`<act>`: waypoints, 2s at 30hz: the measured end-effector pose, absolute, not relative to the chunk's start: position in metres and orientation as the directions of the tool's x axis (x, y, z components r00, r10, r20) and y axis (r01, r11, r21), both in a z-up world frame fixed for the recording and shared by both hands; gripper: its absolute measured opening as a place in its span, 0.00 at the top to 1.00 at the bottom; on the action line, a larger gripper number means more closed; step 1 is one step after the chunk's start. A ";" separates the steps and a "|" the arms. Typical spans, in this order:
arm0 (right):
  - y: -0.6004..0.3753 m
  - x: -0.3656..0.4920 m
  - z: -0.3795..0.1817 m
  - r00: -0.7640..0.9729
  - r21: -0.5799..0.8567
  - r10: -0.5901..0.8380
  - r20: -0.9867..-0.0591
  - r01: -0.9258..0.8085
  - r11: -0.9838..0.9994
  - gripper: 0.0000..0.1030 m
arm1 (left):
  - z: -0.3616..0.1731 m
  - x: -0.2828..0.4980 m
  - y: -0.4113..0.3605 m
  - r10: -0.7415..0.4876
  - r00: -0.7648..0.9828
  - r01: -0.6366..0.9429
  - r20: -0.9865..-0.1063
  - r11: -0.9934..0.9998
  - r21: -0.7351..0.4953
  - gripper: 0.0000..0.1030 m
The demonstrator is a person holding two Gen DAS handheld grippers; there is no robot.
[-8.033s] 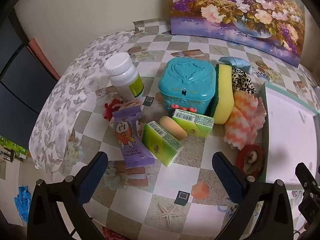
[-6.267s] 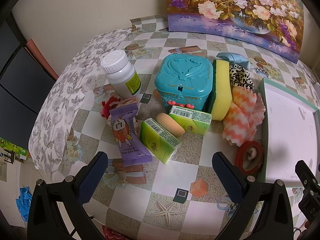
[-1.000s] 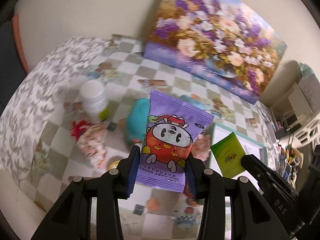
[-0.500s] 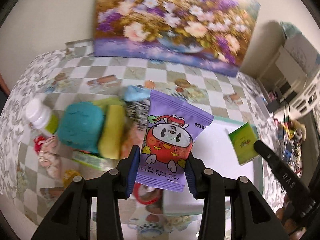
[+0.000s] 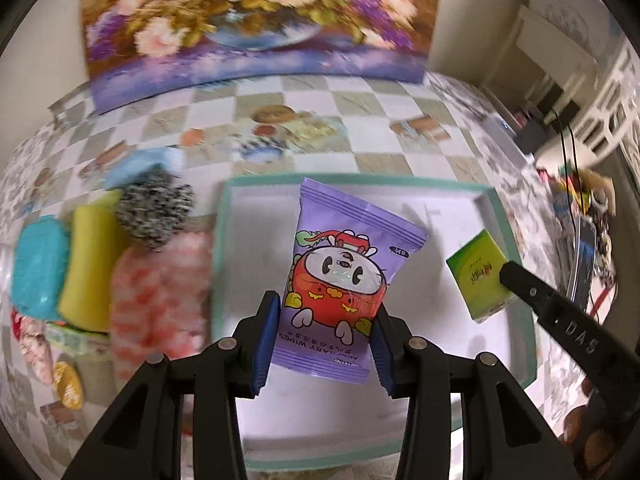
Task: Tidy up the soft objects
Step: 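Carry the purple packet with left tool while right tool carries green box to tray, then open left tool dropping packet in tray while right tool releases green box there, then move left tool toward pink cloth while right tool moves toward yellow round container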
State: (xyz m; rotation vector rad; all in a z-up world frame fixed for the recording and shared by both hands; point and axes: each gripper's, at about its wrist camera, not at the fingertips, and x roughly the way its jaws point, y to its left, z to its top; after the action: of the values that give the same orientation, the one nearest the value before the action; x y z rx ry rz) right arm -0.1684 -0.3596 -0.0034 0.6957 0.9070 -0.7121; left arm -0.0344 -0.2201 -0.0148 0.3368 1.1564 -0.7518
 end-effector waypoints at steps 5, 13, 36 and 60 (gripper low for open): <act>-0.362 -0.170 -0.011 0.428 0.240 -0.224 -0.876 0.787 0.568 0.78 | -0.032 -0.027 -0.221 -0.340 0.203 0.684 -0.918 0.720 -0.116 0.57; -0.360 -0.168 -0.011 0.421 0.224 -0.234 -0.877 0.786 0.576 0.78 | -0.034 -0.025 -0.221 -0.356 0.204 0.687 -0.912 0.716 -0.126 0.56; -0.345 -0.152 -0.007 0.330 0.055 -0.316 -0.890 0.764 0.642 0.33 | -0.023 -0.001 -0.187 -0.243 0.347 0.548 -0.906 0.836 -0.015 0.14; -0.321 -0.142 0.008 0.296 -0.064 -0.397 -0.869 0.728 0.683 0.00 | 0.007 0.006 -0.163 -0.207 0.412 0.491 -0.887 0.871 0.025 0.03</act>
State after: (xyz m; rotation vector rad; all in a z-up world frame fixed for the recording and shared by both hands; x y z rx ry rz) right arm -0.1421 -0.3215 0.0084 0.3769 1.0208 -0.7716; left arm 0.0058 -0.1629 0.0065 0.3019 1.0606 -0.4473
